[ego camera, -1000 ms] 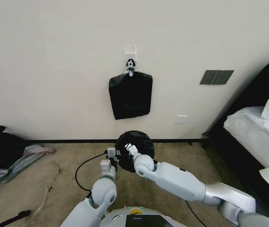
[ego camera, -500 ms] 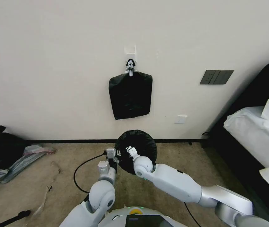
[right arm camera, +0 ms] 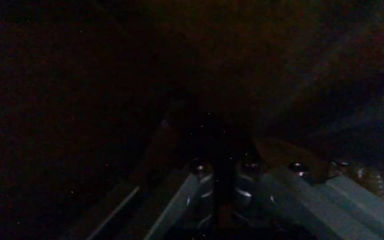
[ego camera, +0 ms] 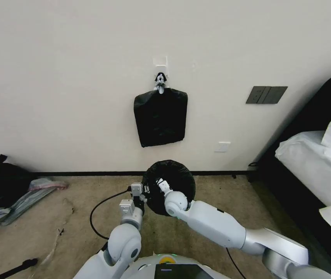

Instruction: Place a trash bag onto the trash bin.

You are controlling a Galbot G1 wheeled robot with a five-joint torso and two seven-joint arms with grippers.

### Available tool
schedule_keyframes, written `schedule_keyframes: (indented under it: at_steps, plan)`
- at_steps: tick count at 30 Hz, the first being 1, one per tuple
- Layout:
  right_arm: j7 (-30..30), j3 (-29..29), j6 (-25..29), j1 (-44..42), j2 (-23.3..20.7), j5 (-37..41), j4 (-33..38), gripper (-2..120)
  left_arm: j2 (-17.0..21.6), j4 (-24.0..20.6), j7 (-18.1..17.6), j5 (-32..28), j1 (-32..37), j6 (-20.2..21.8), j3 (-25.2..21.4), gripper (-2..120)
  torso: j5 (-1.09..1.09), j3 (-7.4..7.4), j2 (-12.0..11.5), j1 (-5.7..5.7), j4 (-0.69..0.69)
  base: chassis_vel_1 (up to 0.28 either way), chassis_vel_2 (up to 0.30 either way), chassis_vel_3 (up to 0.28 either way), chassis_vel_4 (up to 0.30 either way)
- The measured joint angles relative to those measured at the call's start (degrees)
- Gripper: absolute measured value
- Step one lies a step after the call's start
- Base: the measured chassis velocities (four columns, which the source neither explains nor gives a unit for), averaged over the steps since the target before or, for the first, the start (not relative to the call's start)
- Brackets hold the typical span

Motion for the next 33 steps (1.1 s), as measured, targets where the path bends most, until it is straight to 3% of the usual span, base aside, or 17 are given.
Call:
schedule_keyframes:
  at_steps: [13,19,27,29,31,33]
  plan:
    - [-1.08,0.32,0.79,-0.08,0.82,-1.42,-2.67,0,-0.12,-0.14,0.26,-0.67,-0.62,0.12,-0.22,1,0.0,0.0,0.0,0.0,0.0,0.0,0.0,0.0,0.0]
    - [-1.22,0.64,0.27,0.18,-0.15,-1.11,0.27,0,-0.13,0.91,0.3,-0.63,-1.41,0.19,-0.6,1,0.0,0.0,0.0,0.0,0.0,0.0,0.0,0.0,0.0]
    - [-1.57,2.13,-0.09,0.35,-5.71,7.07,12.33,31,-0.88,5.34,-1.29,-4.56,-4.27,1.59,-1.65,1,0.0,0.0,0.0,0.0,0.0,0.0,0.0,0.0,0.0]
    - [-1.51,2.16,-0.09,0.35,-5.85,7.28,12.63,31,-0.9,5.45,-1.35,-4.74,-4.34,1.65,-1.68,1,0.0,0.0,0.0,0.0,0.0,0.0,0.0,0.0,0.0]
    - [0.02,2.5,-0.13,0.25,-7.66,9.22,16.31,44,-1.15,6.81,-2.0,-6.66,-5.27,2.18,-2.11,1,0.01,0.0,0.0,0.0,0.0,0.0,0.0,0.0,0.0]
    - [0.22,2.97,-0.13,-0.1,-8.39,9.55,17.9,47,-1.21,7.27,-2.21,-7.52,-5.61,2.48,-2.31,1,0.01,0.0,0.0,0.0,0.01,0.0,0.0,0.0,0.0]
